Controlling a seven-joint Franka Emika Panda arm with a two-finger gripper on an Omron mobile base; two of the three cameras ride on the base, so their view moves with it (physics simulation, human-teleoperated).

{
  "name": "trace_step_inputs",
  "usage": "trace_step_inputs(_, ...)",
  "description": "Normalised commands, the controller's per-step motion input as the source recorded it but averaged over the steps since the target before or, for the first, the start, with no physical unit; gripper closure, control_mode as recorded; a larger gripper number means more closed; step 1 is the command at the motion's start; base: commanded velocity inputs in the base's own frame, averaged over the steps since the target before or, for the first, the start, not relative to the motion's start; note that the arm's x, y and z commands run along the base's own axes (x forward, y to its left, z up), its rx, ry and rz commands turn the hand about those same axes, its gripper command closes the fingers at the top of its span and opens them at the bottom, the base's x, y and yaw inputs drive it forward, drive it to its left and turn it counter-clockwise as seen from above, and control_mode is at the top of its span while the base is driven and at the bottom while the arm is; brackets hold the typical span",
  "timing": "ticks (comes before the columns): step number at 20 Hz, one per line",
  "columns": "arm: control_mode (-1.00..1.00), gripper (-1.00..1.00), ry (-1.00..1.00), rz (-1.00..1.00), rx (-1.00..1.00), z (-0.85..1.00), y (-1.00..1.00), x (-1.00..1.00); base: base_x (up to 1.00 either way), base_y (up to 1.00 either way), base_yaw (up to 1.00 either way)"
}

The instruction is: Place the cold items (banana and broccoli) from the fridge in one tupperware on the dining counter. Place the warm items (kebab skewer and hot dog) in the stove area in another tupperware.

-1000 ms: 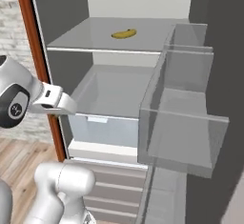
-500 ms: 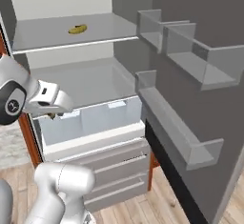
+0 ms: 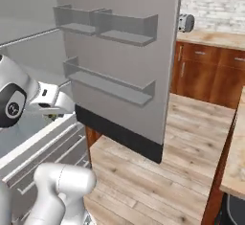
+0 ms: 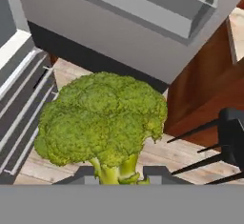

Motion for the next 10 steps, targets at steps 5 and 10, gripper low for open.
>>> trace_step_inputs(5,1.00,1.00,0.00,0.00,0.00,0.00,0.00,0.00,-0.42,0.01,-0.97)
trace_step_inputs(10,1.00,1.00,0.00,0.00,0.00,0.00,0.00,0.00,-0.39,-0.06,-0.80)
